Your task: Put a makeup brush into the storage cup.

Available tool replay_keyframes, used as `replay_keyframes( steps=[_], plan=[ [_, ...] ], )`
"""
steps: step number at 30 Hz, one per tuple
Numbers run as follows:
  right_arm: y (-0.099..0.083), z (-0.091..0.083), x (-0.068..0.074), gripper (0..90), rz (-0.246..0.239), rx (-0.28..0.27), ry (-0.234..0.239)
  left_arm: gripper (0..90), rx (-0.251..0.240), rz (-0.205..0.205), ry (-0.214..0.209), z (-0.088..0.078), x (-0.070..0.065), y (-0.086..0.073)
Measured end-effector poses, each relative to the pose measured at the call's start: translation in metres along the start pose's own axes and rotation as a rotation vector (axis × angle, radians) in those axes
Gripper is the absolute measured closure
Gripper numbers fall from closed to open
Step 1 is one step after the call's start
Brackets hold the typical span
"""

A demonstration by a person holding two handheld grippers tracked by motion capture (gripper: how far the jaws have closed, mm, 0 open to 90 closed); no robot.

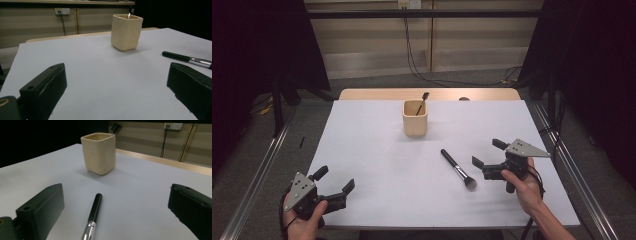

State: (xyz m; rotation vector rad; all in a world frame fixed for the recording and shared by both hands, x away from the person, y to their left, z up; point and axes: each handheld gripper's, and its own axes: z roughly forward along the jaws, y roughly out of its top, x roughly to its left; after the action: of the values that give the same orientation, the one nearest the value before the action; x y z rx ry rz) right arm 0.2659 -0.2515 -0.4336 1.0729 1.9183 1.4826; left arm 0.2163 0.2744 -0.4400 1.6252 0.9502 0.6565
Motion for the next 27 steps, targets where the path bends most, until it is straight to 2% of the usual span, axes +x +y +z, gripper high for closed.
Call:
replay_keyframes(
  steps=[3, 8, 12, 16, 20, 26, 27],
  plan=[
    [0.003, 0.007, 0.001, 0.2, -0.003, 0.003, 0.009, 2.7, 0.005, -0.017, -0.013, 0.001, 0.0, -0.001],
    [0.012, 0.02, 0.005, 0.3, -0.014, 0.012, 0.031, 2.8, 0.0, -0.001, -0.022, 0.003, -0.001, 0.001],
    [0.015, 0.031, 0.006, 0.4, -0.028, 0.043, 0.044, 2.7, 0.0, -0.001, -0.02, 0.003, 0.0, 0.001],
    [0.018, 0.038, 0.005, 0.6, -0.018, 0.055, 0.053, 2.7, -0.005, -0.011, -0.016, 0.003, 0.0, 0.001],
    [0.017, 0.045, 0.005, 0.8, -0.02, 0.105, 0.066, 2.7, 0.008, 0.019, -0.017, 0.008, 0.0, 0.002],
    [0.015, 0.05, 0.0, 1.1, -0.009, 0.179, 0.078, 2.7, 0.014, 0.02, -0.027, 0.012, 0.001, 0.003],
    [0.015, 0.051, -0.001, 1.3, -0.011, 0.205, 0.086, 2.7, 0.015, 0.022, -0.027, 0.013, 0.001, 0.003]
  ],
)
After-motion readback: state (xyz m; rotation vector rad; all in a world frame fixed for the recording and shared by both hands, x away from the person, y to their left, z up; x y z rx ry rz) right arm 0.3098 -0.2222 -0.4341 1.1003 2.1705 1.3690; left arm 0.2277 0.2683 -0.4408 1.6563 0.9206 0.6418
